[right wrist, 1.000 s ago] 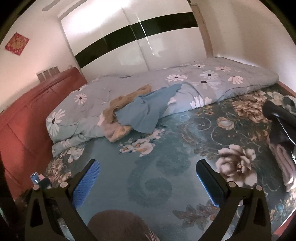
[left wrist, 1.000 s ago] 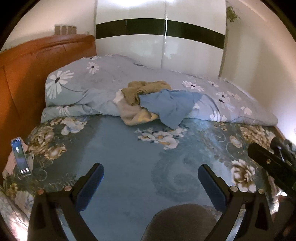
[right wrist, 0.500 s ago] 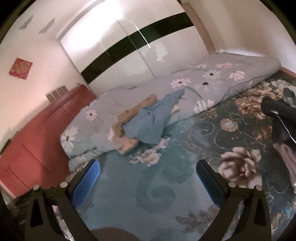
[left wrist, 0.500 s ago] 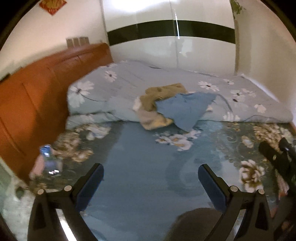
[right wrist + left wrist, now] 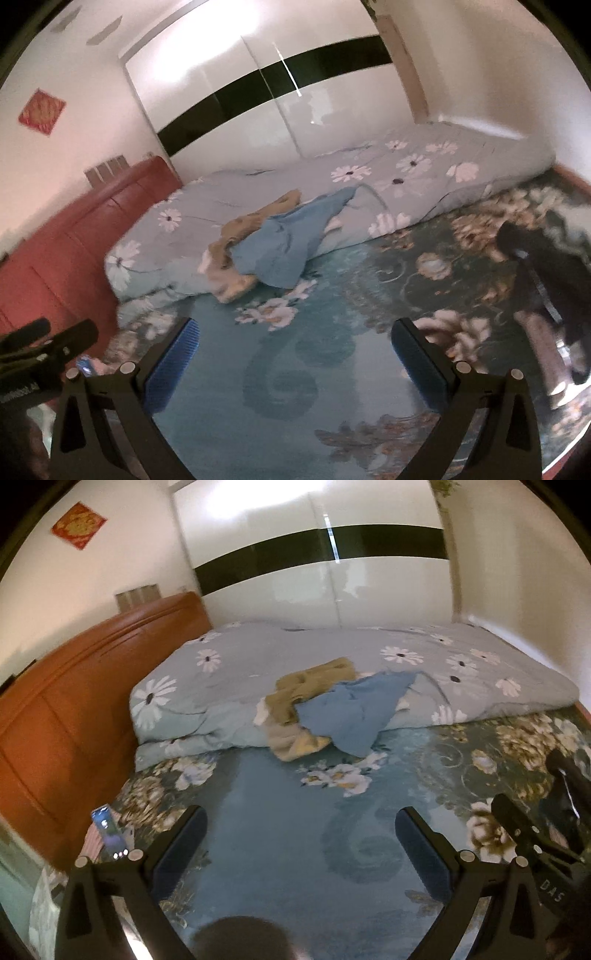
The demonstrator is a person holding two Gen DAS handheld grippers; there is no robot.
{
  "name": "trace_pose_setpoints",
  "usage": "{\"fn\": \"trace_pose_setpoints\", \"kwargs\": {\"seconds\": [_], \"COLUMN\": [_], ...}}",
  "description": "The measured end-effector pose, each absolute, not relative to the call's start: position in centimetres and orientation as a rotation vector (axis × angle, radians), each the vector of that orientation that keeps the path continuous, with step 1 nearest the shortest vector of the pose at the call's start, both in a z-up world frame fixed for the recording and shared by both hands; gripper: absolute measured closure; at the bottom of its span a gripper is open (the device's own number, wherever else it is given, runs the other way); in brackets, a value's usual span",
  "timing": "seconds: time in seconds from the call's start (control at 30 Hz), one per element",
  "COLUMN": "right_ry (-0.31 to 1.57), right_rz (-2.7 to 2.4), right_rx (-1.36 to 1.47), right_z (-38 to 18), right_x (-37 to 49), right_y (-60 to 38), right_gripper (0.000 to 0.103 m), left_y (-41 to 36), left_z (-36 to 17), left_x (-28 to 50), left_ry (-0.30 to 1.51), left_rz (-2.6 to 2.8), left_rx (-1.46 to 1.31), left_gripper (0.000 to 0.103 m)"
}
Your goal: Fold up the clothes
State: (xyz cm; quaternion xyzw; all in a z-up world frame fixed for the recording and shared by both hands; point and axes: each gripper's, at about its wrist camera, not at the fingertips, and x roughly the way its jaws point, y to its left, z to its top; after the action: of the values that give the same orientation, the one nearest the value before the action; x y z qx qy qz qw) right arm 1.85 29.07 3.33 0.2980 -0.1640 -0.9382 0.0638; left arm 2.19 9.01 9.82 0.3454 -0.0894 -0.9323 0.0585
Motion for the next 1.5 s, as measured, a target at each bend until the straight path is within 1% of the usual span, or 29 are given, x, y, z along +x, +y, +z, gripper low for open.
{"fn": "trace_pose_setpoints", "kwargs": {"seconds": [0.1, 0.2, 0.37, 0.5, 0.63, 0.8, 1.1, 1.2, 1.37, 1.5], "right_ry": [-0.397, -0.235, 0.072, 0.287, 0.4, 0.402, 0.296, 0.291, 0.205, 0.167], "right_rz": [-2.895, -2.938, -2.953, -2.953, -2.928, -2.922, -2.812, -2.77, -2.788, -2.801], "right_rx": [0.912, 0.928, 0.984, 1.042, 1.049, 1.064, 1.042, 1.022, 1.032, 1.054], "right_z": [4.3, 5.2, 5.3, 4.4, 4.1, 4.5, 5.1, 5.1, 5.7, 5.5], "right_x": [2.4, 2.9, 4.0, 4.6, 5.0, 4.8, 1.9, 0.4, -1.7, -3.0], "right_y": [27.9, 25.2, 19.6, 15.3, 12.2, 10.4, 8.5, 8.5, 11.5, 13.9], "right_gripper": [0.0, 0.0, 0.0, 0.0, 0.0, 0.0, 0.0, 0.0, 0.0, 0.0], "left_y": [8.1, 6.3, 1.9, -1.1, -4.1, -7.0, -8.7, -8.5, -7.4, -5.4], "left_z": [9.2, 8.4, 6.0, 4.0, 2.5, 2.0, 4.0, 4.8, 5.7, 5.6], "left_x": [2.1, 1.7, 1.0, 1.1, 1.1, 1.2, 2.3, 1.7, -1.0, -3.2], "left_ry": [-0.273, -0.228, -0.042, 0.024, 0.105, 0.203, 0.16, 0.147, 0.188, 0.149], "left_rz": [-2.854, -2.896, -2.914, -2.91, -2.898, -2.869, -2.829, -2.814, -2.816, -2.818], "left_rx": [1.06, 1.048, 1.08, 1.099, 1.123, 1.163, 1.128, 1.11, 1.127, 1.155], "left_gripper": [0.0, 0.0, 0.0, 0.0, 0.0, 0.0, 0.0, 0.0, 0.0, 0.0]}}
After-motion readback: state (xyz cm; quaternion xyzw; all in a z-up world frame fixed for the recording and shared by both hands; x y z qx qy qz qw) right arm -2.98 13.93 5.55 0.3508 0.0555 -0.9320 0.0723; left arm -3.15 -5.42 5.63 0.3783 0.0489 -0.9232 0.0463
